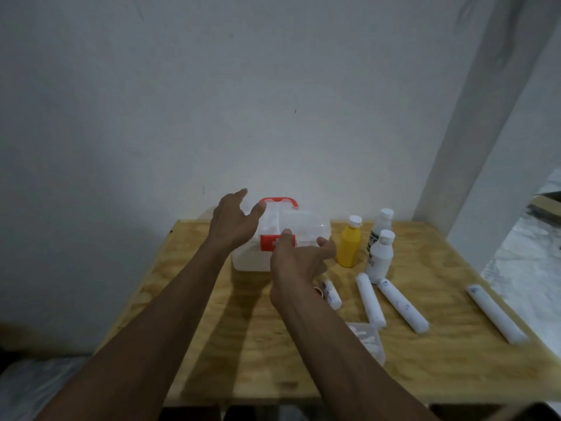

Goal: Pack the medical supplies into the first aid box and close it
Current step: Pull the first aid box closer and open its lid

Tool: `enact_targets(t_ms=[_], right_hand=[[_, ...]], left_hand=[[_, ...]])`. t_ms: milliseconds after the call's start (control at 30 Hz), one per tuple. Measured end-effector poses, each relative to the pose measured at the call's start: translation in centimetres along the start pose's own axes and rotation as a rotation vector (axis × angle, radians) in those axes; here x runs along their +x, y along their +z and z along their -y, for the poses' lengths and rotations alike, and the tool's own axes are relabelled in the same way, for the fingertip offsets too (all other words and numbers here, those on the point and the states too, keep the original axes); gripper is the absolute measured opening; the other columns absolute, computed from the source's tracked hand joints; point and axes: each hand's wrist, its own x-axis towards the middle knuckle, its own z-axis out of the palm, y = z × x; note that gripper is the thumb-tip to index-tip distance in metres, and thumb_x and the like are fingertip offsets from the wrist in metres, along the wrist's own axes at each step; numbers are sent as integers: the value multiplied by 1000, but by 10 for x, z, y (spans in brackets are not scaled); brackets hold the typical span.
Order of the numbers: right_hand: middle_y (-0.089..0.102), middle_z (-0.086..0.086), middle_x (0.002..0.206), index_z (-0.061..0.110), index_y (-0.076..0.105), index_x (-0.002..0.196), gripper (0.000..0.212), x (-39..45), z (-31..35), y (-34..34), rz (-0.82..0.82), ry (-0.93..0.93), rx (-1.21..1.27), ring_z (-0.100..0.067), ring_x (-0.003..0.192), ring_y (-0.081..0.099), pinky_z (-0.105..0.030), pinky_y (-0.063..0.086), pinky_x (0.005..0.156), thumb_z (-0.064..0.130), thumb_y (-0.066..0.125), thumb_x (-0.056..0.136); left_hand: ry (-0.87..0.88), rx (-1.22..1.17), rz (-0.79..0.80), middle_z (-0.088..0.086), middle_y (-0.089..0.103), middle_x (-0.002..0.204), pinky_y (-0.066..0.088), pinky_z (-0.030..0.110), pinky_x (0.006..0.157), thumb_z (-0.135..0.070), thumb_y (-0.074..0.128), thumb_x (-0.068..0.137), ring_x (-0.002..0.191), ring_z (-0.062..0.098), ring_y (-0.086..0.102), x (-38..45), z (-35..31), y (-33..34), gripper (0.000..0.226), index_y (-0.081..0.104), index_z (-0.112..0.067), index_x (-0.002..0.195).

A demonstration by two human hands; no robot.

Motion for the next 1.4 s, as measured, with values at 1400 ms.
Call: enact_targets(t_ms=[1400], right_hand=[[75, -3, 89, 14, 74, 97, 18, 62, 36, -38, 436, -1529, -901, -22, 85, 65, -24, 40, 67, 29, 66, 90]], left_hand=[[-129, -195, -57, 5, 31, 159, 34, 50, 110, -64, 34, 95, 142, 31, 35, -11, 5, -3, 68, 31, -25, 150]])
